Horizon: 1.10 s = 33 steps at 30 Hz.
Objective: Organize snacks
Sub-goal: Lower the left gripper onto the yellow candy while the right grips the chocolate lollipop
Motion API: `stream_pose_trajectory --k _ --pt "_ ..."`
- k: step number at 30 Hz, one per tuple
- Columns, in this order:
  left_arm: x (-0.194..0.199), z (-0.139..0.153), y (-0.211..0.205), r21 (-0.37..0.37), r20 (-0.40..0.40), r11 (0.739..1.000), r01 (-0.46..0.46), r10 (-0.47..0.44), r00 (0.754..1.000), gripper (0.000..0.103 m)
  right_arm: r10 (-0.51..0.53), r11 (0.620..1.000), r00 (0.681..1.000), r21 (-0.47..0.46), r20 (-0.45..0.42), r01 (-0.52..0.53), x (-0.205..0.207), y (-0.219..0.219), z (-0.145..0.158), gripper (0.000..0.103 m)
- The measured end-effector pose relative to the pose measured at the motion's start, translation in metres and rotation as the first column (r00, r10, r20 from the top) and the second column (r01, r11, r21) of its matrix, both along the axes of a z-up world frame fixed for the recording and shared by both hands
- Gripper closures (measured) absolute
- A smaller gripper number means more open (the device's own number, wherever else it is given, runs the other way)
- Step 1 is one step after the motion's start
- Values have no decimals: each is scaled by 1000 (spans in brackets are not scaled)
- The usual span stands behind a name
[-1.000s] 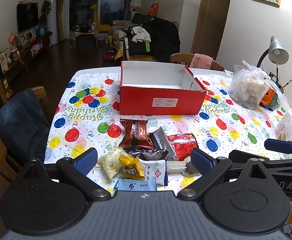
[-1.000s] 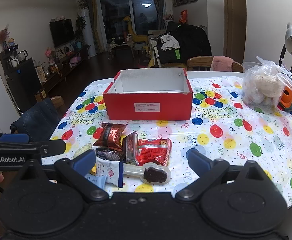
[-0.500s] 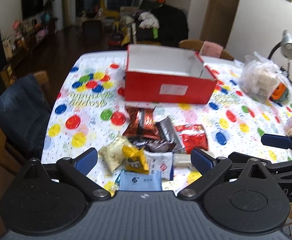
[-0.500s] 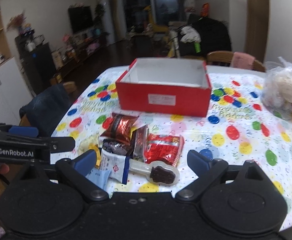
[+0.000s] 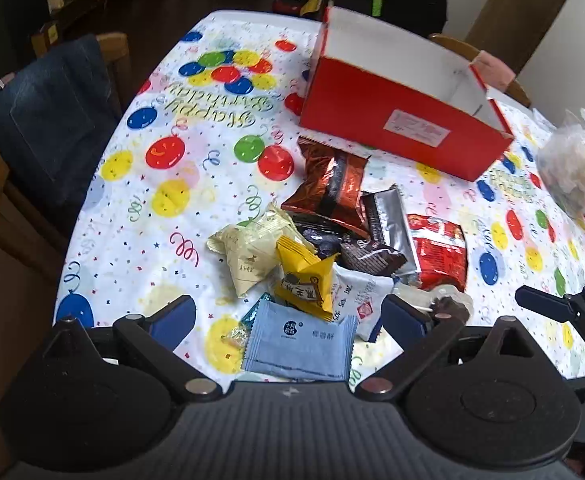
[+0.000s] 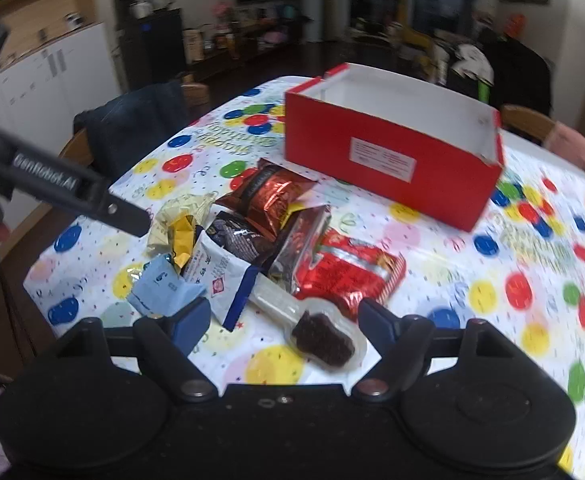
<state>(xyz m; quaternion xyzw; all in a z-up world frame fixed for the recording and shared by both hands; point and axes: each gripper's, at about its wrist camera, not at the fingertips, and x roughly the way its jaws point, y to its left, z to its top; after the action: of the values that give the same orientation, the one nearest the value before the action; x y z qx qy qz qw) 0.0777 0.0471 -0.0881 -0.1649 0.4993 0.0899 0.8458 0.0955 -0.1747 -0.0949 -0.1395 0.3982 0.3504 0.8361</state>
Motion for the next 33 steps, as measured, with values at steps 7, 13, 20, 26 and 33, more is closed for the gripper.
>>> stream_pose_trajectory --k 7,13,20,26,33 --pt "19 -10 5 -26 -28 998 -58 57 998 4 205 976 978 -84 26 -202 23 17 -24 29" --pt "31 -19 9 -64 -44 994 -94 91 995 6 295 939 955 -199 38 -282 34 22 -46 34" --pt "45 -34 14 -137 -89 980 -141 130 988 17 375 895 924 -291 79 -338 17 31 -62 40" --pt "52 -45 21 -226 -123 957 -181 157 980 22 410 867 903 -363 132 -341 10 37 -68 43" --pt "60 -59 32 -295 -183 924 -243 195 964 33 418 849 889 -428 186 -310 2 39 -71 50"
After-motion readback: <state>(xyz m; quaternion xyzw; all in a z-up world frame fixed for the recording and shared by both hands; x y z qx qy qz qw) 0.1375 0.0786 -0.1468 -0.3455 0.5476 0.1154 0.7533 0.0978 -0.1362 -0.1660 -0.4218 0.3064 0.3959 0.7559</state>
